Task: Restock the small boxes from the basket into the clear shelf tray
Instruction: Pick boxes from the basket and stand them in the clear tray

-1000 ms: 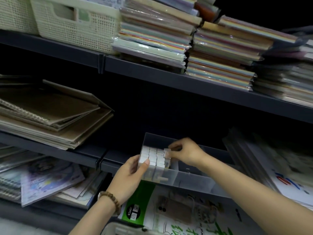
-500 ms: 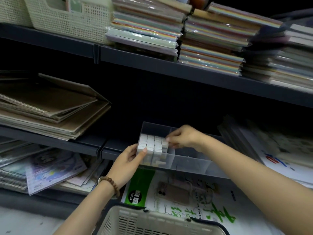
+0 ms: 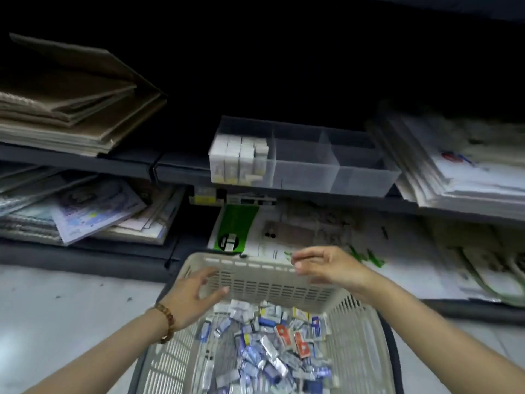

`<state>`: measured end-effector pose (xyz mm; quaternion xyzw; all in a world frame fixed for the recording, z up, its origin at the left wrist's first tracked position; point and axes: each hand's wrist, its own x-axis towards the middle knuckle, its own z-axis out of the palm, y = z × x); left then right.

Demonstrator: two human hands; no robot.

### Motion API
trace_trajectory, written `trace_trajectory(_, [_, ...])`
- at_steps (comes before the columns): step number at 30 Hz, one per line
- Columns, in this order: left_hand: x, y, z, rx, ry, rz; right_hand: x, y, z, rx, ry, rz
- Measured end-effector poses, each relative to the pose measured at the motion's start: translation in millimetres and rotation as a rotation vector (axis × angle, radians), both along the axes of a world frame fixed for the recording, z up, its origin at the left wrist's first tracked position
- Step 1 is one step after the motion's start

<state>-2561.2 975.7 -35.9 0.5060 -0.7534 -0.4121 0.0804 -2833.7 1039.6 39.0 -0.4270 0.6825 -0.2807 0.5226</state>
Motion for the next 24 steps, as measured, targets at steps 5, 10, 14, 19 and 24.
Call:
trace_trajectory(5, [0, 37, -90, 0.289, -0.212, -0.003, -10, 39, -141, 0.353, 0.312, 0.061])
trace_trajectory(10, [-8, 52, -149, 0.447, -0.239, 0.046, 0, 69, -216, 0.479, 0.274, 0.131])
trace_trajectory(14, [-31, 47, -179, 0.459, -0.186, 0.106, -5, 72, -246, 0.477, 0.251, 0.006])
trace_trajectory(19, [-65, 48, -213, 0.416, -0.157, 0.016, -3, 77, -266, 0.418, 0.301, -0.180])
trace_trajectory(24, [-77, 42, -237, 0.122, -0.387, -0.194, 4, 81, -276, 0.353, 0.285, -0.272])
